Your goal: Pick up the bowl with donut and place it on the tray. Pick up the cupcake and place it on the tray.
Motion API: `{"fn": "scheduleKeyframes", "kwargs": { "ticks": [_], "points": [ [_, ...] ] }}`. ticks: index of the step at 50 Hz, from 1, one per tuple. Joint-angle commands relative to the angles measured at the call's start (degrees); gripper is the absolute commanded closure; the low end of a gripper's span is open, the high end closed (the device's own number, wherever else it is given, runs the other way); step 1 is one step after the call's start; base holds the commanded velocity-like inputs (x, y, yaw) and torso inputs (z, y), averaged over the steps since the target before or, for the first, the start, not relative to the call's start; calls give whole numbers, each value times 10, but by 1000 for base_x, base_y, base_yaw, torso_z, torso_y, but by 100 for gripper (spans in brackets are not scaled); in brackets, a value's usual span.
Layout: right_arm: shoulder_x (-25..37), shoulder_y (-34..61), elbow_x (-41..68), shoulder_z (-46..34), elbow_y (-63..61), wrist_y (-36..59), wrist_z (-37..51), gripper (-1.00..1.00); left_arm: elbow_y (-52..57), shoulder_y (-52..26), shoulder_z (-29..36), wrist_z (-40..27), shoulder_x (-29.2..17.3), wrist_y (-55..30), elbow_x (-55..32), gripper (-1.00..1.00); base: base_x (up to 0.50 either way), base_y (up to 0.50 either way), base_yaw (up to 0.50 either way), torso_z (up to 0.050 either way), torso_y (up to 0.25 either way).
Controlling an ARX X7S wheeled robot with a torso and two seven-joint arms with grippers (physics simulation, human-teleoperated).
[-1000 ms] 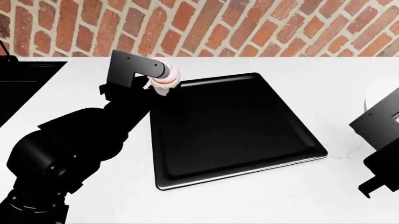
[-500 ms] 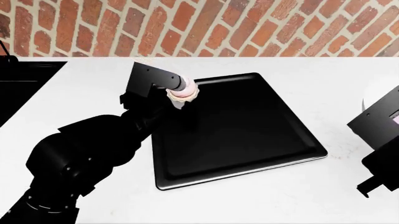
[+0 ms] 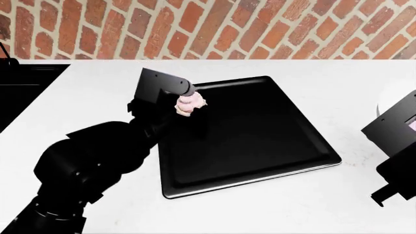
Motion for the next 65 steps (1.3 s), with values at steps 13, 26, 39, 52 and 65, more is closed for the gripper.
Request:
{"fn": "scheduleKeyframes", "kwargs": {
  "ticks": [13, 26, 39, 52, 65],
  "points": [
    [1, 15, -31, 4, -1, 2, 7, 100, 10, -2, -24, -2, 1, 9, -28, -100, 0, 0, 0, 0, 1],
    [3, 18, -29, 4, -4, 4, 7, 100, 31, -4, -38, -13, -4, 7, -43, -100, 0, 0, 0, 0, 1],
    [-9, 46, -15, 10, -16, 33, 0, 100, 103, -1, -93, -57, -32, -13, -90, -100, 0, 0, 0, 1, 1],
    [-60, 136, -73, 14, -75, 109, -147, 100, 159, 22, -145, -109, -56, -15, -121, -100, 0, 0, 0, 0, 1],
    [-88, 242, -114, -50, -127, 113, -276, 100, 174, 47, -163, -122, -63, -5, -129, -100, 0, 0, 0, 1, 1]
  ]
}}
